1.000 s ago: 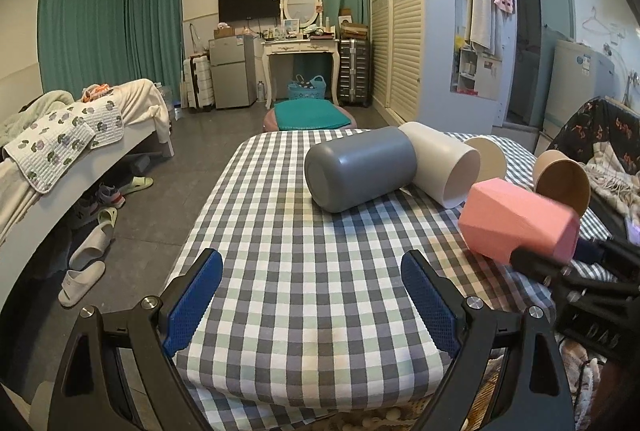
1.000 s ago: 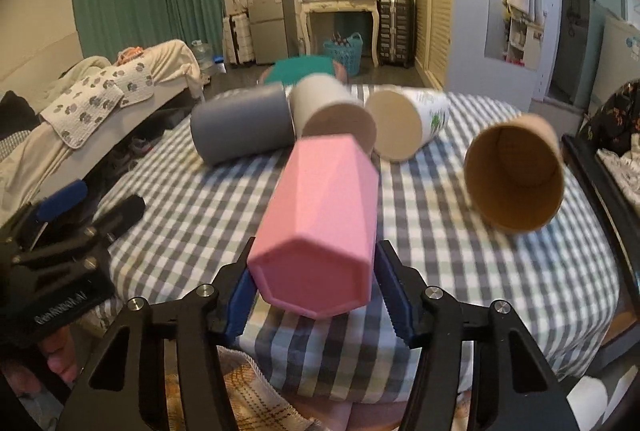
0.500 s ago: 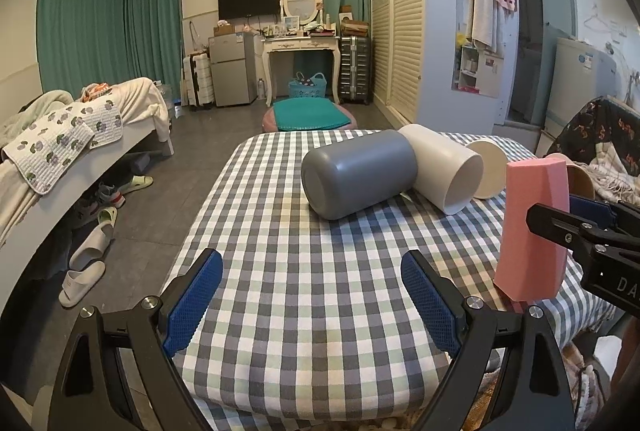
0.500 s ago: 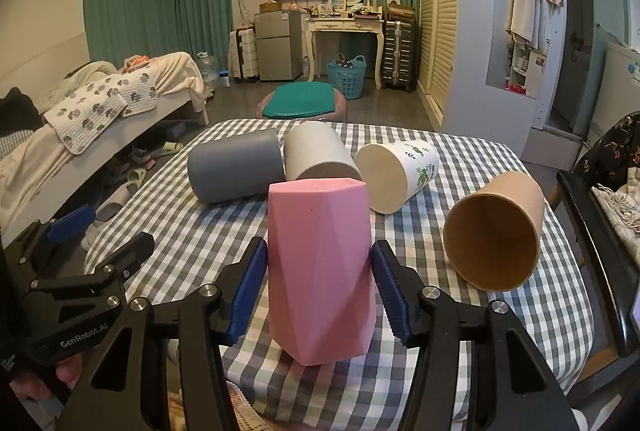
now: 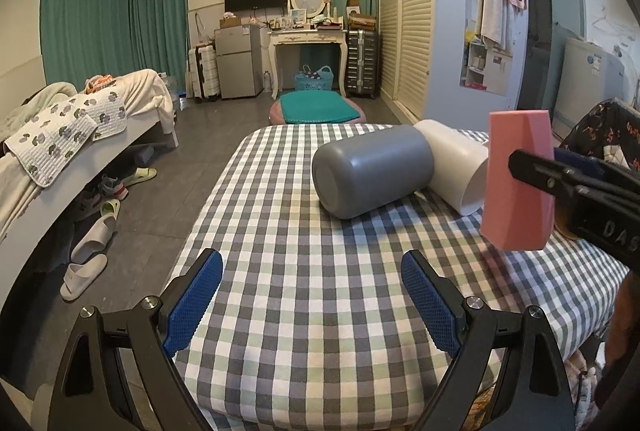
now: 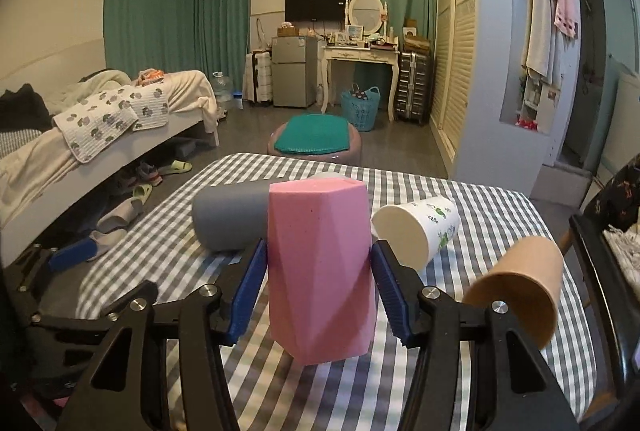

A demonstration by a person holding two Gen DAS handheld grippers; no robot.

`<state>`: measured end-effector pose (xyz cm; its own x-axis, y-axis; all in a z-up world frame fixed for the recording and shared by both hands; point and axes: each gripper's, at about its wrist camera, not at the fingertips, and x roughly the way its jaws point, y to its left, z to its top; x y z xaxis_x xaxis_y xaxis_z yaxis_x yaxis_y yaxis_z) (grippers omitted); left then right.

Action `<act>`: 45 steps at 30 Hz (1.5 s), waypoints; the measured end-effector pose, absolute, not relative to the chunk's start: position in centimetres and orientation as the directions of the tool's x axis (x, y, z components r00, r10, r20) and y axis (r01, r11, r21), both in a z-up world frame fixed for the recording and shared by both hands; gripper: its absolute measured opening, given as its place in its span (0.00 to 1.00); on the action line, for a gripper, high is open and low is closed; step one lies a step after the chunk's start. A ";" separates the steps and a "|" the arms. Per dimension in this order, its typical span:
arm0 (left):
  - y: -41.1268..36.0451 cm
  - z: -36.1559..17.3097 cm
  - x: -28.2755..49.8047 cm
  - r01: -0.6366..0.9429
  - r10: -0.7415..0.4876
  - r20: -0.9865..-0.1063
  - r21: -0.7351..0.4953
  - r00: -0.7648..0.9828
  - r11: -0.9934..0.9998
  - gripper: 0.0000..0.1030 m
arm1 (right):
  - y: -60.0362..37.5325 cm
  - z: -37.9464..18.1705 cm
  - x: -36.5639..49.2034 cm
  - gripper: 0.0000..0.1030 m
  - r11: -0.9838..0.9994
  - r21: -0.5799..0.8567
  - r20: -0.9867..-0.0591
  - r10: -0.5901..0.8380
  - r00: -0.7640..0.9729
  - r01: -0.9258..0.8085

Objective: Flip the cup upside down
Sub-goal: 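Rotate the pink cup upright with the right gripper and lower it onto the table, then open the right gripper and pull it back from the standing pink cup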

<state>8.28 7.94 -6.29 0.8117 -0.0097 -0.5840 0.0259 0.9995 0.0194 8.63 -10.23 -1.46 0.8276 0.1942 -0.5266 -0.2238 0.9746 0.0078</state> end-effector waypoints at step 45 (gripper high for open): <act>1.8 1.1 -2.3 -0.025 0.018 -0.354 -0.015 0.935 1.000 0.91 | -18.2 3.6 -1.7 0.75 0.965 0.052 -0.420 0.253 0.872 -0.255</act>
